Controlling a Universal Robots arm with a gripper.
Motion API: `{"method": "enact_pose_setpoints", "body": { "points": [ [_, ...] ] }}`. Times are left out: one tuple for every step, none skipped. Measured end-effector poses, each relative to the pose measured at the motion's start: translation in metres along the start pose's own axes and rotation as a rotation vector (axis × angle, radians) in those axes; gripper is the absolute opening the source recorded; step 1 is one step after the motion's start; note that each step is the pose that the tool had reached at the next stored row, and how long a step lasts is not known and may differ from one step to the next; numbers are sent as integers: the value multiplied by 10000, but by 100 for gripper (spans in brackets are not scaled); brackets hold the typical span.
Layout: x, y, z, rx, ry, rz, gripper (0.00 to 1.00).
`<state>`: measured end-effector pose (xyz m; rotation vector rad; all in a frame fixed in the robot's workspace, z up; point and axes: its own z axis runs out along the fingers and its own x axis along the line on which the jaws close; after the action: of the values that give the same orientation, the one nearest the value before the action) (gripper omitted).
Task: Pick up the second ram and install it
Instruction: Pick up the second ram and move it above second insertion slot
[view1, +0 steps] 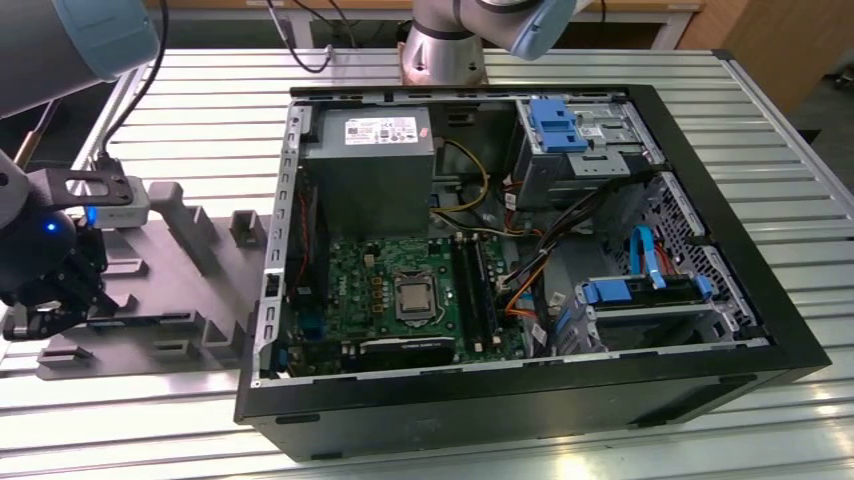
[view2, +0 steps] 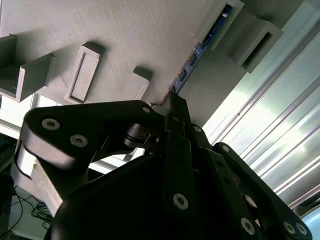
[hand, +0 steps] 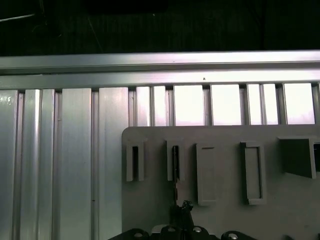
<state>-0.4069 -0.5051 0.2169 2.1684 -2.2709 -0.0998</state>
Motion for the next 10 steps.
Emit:
{"method": "enact_pose_setpoints", "body": {
  "points": [
    [0, 0, 0, 0, 0, -1, 11],
    [0, 0, 0, 0, 0, -1, 11],
    [0, 0, 0, 0, 0, -2, 11],
    [0, 0, 0, 0, 1, -2, 11],
    [0, 0, 0, 0, 0, -2, 16],
    [0, 0, 0, 0, 1, -2, 16],
    [0, 0, 0, 0, 1, -2, 23],
    [0, 0, 0, 0, 1, -3, 23],
    [0, 0, 0, 0, 0, -4, 29],
    [0, 0, 0, 0, 1, -4, 35]
  ]
}}
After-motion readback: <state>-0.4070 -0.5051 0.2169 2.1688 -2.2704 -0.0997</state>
